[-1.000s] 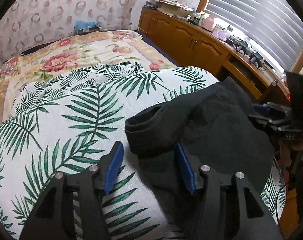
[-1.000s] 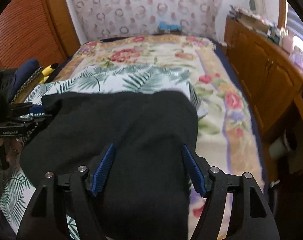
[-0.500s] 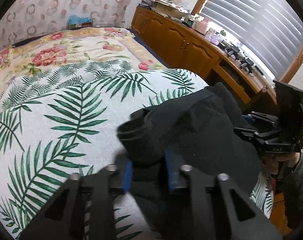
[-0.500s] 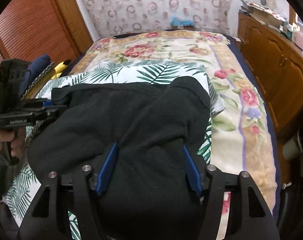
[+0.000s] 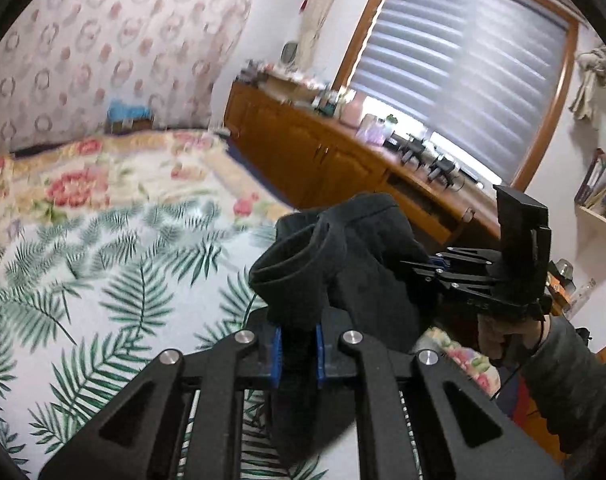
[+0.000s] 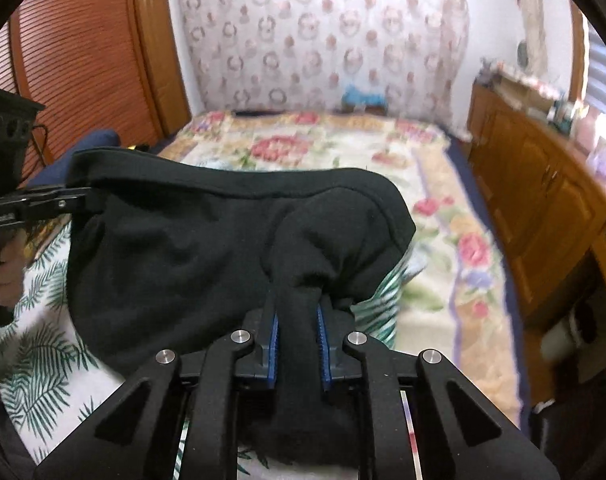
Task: Fold small clothes
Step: 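Lift the folded shirt with both grippers and carry it toward the navy stack, then lower the folded shirt onto the navy stack and open both grippers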
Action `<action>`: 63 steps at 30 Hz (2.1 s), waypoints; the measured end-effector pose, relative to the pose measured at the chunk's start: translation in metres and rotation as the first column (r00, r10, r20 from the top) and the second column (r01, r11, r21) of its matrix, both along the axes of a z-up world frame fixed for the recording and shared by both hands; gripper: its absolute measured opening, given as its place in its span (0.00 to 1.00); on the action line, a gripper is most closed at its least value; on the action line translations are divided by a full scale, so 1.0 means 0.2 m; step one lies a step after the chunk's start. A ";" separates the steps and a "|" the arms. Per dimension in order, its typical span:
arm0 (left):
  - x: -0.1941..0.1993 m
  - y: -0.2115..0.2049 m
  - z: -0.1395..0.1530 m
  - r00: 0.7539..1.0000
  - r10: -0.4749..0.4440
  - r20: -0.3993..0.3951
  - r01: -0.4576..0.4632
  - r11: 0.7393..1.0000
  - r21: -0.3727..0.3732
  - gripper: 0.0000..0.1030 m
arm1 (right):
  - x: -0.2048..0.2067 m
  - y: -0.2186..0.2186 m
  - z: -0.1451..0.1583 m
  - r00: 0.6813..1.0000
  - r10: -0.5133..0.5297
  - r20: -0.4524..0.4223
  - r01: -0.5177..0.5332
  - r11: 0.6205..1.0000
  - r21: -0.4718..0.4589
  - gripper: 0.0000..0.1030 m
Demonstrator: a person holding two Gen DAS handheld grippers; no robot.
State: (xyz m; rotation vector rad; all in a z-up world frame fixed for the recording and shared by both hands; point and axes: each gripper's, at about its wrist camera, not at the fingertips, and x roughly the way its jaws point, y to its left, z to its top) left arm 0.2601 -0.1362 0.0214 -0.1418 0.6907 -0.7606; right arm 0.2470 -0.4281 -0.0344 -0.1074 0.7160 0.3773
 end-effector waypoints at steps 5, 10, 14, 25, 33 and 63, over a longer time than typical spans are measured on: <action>-0.07 0.14 0.15 0.996 0.057 0.073 -0.056 0.998 -0.017 0.08 | -0.02 0.06 0.17 0.996 0.021 0.089 -0.021 1.000 -0.001 0.12; -0.15 0.40 0.24 0.981 0.152 0.121 -0.149 0.988 -0.029 0.08 | 0.01 0.26 0.31 0.984 0.104 0.148 -0.102 0.995 -0.023 0.12; -0.25 0.68 0.31 0.953 0.260 0.159 -0.258 0.966 -0.033 0.08 | 0.06 0.52 0.39 0.961 0.206 0.184 -0.204 0.978 -0.035 0.12; -0.49 1.47 0.30 0.791 0.580 0.195 -0.577 0.813 -0.076 0.08 | 0.25 1.57 0.62 0.825 0.518 0.228 -0.504 0.855 -0.119 0.12; -0.52 1.83 -0.14 0.676 0.736 0.051 -0.735 0.677 -0.034 0.08 | 0.35 2.45 0.48 0.704 0.699 0.126 -0.652 0.706 -0.276 0.11; -0.85 1.49 0.05 0.697 0.669 0.259 -0.708 0.700 0.095 0.53 | -0.13 1.81 0.38 0.913 0.362 0.189 -0.367 0.930 -0.007 0.71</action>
